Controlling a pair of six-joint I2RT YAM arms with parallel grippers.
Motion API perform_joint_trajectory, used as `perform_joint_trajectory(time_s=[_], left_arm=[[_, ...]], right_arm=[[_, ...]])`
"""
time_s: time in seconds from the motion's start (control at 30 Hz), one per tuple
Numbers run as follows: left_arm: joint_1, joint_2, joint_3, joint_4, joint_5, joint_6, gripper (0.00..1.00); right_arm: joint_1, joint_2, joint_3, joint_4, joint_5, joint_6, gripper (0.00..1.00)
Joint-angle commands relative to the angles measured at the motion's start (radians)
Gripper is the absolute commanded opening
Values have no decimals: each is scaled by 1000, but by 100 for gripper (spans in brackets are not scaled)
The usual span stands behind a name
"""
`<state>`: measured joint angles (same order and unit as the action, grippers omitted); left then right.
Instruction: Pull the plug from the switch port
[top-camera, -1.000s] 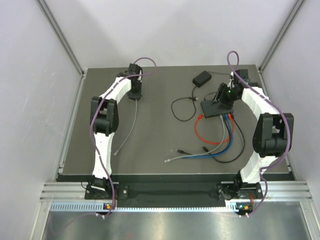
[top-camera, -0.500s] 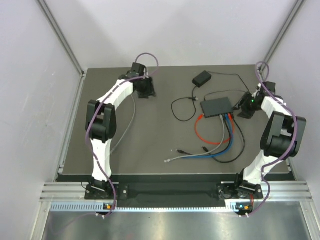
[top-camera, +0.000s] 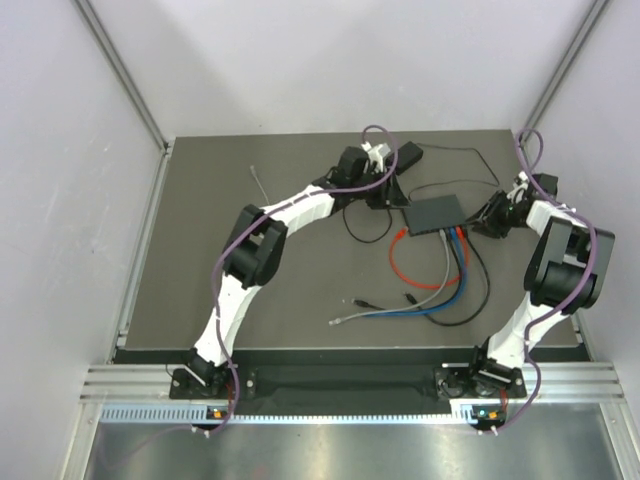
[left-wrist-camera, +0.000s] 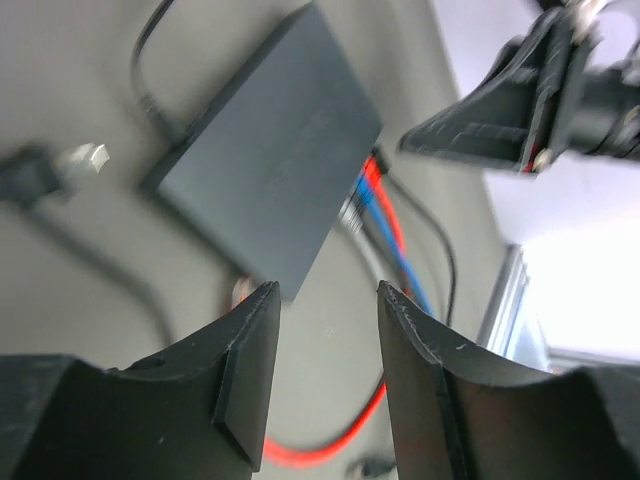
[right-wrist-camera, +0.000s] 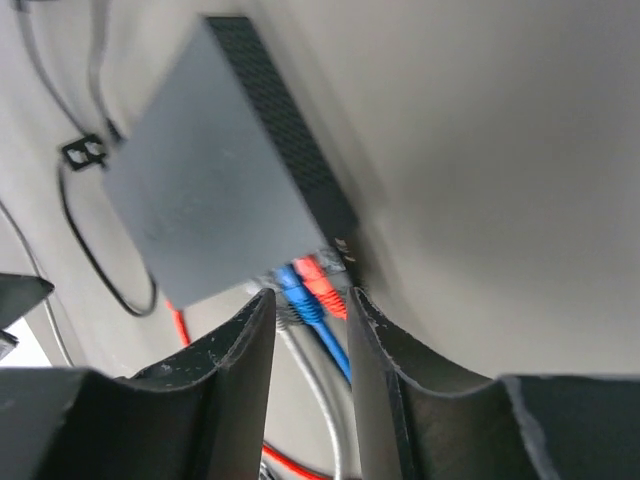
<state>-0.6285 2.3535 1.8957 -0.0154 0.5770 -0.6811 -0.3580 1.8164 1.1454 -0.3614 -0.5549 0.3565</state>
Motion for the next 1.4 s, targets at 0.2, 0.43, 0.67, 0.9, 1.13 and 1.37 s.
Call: perform_joint_trajectory(time_s=[0.2, 0.43, 0.67, 0.9, 1.13, 1.37], left_arm=[[-37, 181, 244, 254, 0, -251, 49], [-51, 227, 261, 290, -16, -295, 49], [-63, 259, 286, 229, -17, -261, 49], [-65, 271, 289, 172, -20, -222, 49], [-63, 296, 305, 19, -42, -224, 45], [-65, 306, 309, -92, -52, -212, 44]], right_arm=[[-21, 53, -12, 9, -48, -57, 32], [10, 49, -101, 122, -148, 47, 19], [97, -23, -239, 288, -238, 206, 15], [41, -28, -259, 325, -238, 194, 22], [53, 14, -274, 410, -280, 214, 27], [67, 27, -309, 458, -267, 237, 30]])
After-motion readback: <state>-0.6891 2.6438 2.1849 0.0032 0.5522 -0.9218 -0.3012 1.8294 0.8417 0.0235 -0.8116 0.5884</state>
